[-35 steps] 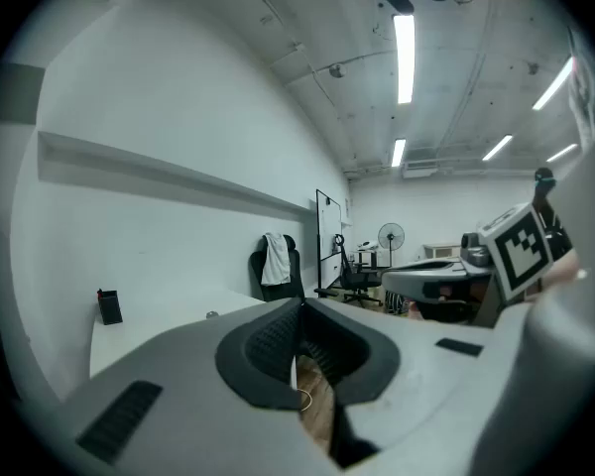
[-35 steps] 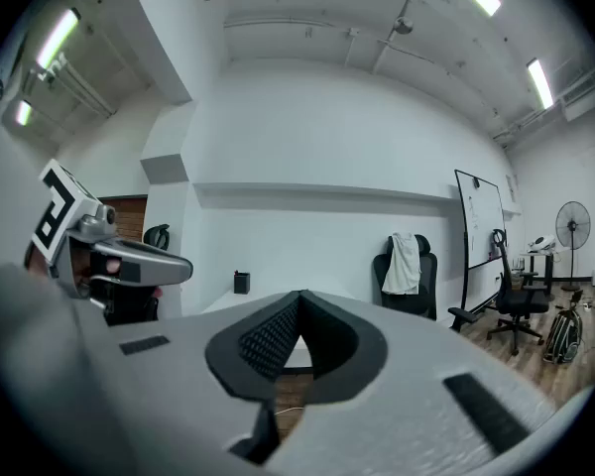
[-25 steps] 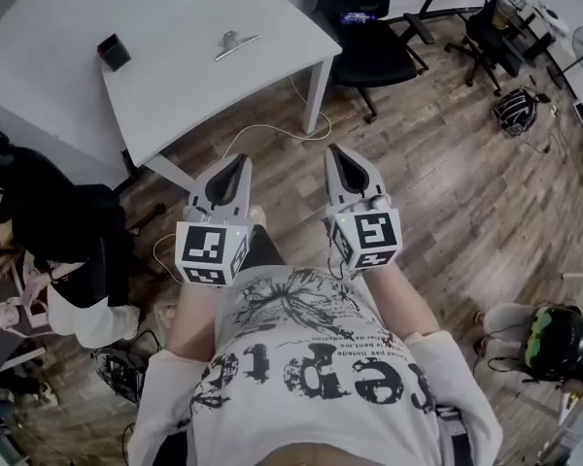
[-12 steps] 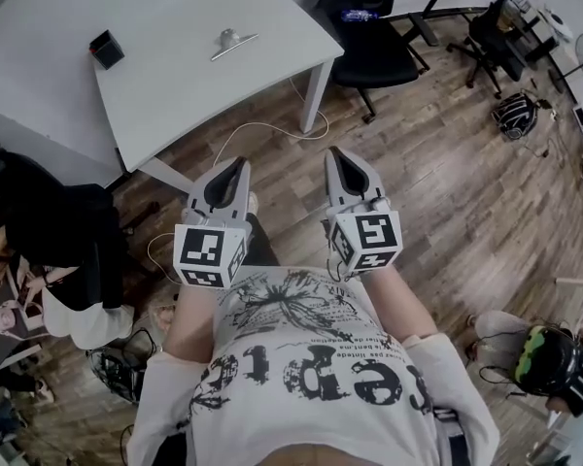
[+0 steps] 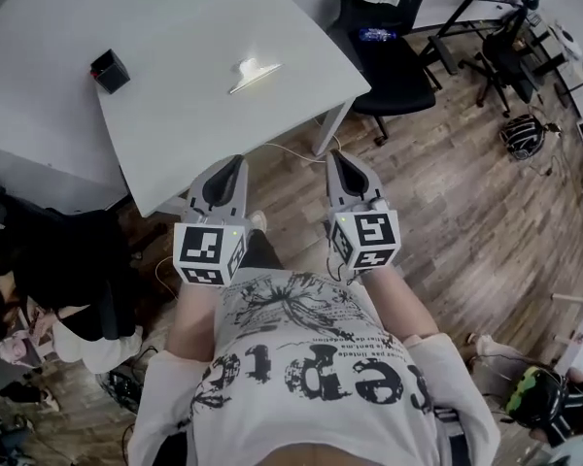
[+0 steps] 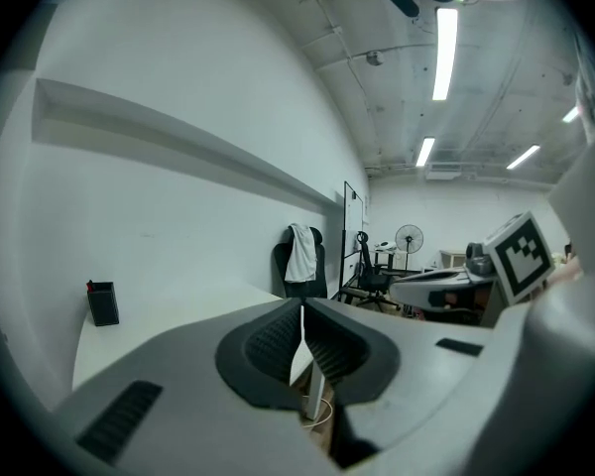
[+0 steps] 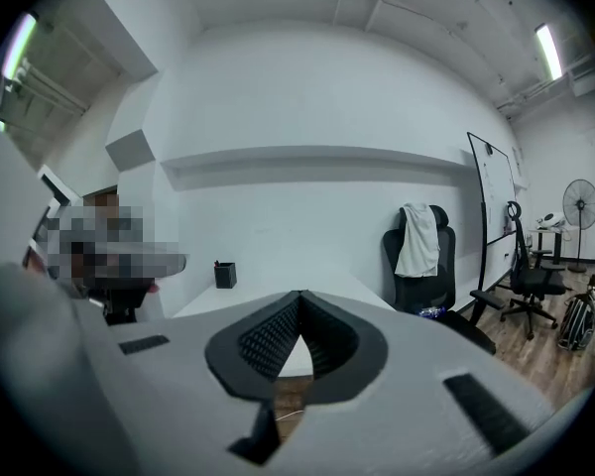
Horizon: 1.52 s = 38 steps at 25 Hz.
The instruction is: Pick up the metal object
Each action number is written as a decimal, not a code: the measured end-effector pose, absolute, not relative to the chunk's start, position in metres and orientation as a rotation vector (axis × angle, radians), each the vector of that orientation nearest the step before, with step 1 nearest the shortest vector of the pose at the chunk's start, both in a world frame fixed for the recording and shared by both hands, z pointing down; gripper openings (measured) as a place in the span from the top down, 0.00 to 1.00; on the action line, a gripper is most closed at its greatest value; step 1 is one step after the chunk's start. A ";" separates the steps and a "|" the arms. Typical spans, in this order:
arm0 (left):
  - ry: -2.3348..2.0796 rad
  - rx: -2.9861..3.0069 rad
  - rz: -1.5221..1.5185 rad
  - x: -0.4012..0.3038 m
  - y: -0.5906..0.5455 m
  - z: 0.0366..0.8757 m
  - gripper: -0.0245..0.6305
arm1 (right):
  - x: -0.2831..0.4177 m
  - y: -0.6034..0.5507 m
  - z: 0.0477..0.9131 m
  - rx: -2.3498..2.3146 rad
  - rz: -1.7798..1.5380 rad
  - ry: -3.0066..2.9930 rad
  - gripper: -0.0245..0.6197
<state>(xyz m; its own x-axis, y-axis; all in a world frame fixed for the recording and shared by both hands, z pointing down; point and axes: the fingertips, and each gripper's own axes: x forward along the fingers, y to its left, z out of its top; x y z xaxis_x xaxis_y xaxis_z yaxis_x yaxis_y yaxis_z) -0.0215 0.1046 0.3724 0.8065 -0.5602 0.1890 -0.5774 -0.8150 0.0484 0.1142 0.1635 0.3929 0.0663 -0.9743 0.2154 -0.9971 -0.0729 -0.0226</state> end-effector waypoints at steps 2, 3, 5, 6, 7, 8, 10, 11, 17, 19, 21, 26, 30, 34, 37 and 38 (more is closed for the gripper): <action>-0.919 2.888 0.261 -0.024 0.064 0.370 0.95 | 0.113 0.122 0.392 2.178 0.255 -2.024 0.98; -0.925 2.886 0.267 -0.025 0.044 0.369 0.95 | 0.112 0.103 0.392 2.170 0.260 -2.018 0.98; -0.941 2.877 0.273 -0.025 0.008 0.369 0.95 | 0.112 0.068 0.396 2.158 0.287 -2.025 0.98; -0.950 2.872 0.273 -0.025 -0.008 0.369 0.95 | 0.113 0.052 0.398 2.154 0.300 -2.031 0.98; -0.959 2.868 0.272 -0.024 -0.025 0.370 0.95 | 0.115 0.035 0.399 2.151 0.309 -2.035 0.98; -0.967 2.864 0.272 -0.024 -0.040 0.371 0.95 | 0.117 0.019 0.401 2.146 0.313 -2.036 0.98; -0.978 2.856 0.275 -0.026 -0.069 0.376 0.95 | 0.120 -0.011 0.406 2.134 0.319 -2.033 0.98; -0.982 2.852 0.280 -0.028 -0.081 0.378 0.95 | 0.119 -0.024 0.409 2.129 0.325 -2.030 0.98; -1.013 2.807 0.290 -0.046 -0.134 0.394 0.95 | 0.108 -0.087 0.425 2.085 0.385 -2.045 0.98; -1.036 2.773 0.288 -0.054 -0.147 0.398 0.95 | 0.103 -0.103 0.427 2.057 0.396 -2.063 0.98; -1.063 2.739 0.300 -0.059 -0.158 0.405 0.95 | 0.100 -0.117 0.431 2.021 0.400 -2.076 0.98; -1.125 2.684 0.314 -0.055 -0.180 0.417 0.95 | 0.109 -0.149 0.446 1.917 0.429 -2.105 0.98; -1.215 2.648 0.290 -0.047 -0.201 0.415 0.95 | 0.120 -0.181 0.454 1.818 0.486 -2.168 0.98; -1.313 2.588 0.283 -0.042 -0.222 0.416 0.95 | 0.129 -0.214 0.464 1.715 0.507 -2.191 0.98; -1.391 2.551 0.265 -0.042 -0.235 0.417 0.95 | 0.133 -0.234 0.480 1.638 0.543 -2.189 0.98; -1.408 2.539 0.256 -0.041 -0.239 0.418 0.95 | 0.134 -0.239 0.487 1.613 0.559 -2.186 0.98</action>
<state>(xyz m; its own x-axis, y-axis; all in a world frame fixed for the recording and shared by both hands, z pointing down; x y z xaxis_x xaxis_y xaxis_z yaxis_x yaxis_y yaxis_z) -0.0411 -0.2386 0.4185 0.5240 -0.8112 0.2596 -0.8507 -0.5136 0.1121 0.1341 -0.2387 0.4866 -0.2792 -0.8134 0.5103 -0.9585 0.2676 -0.0980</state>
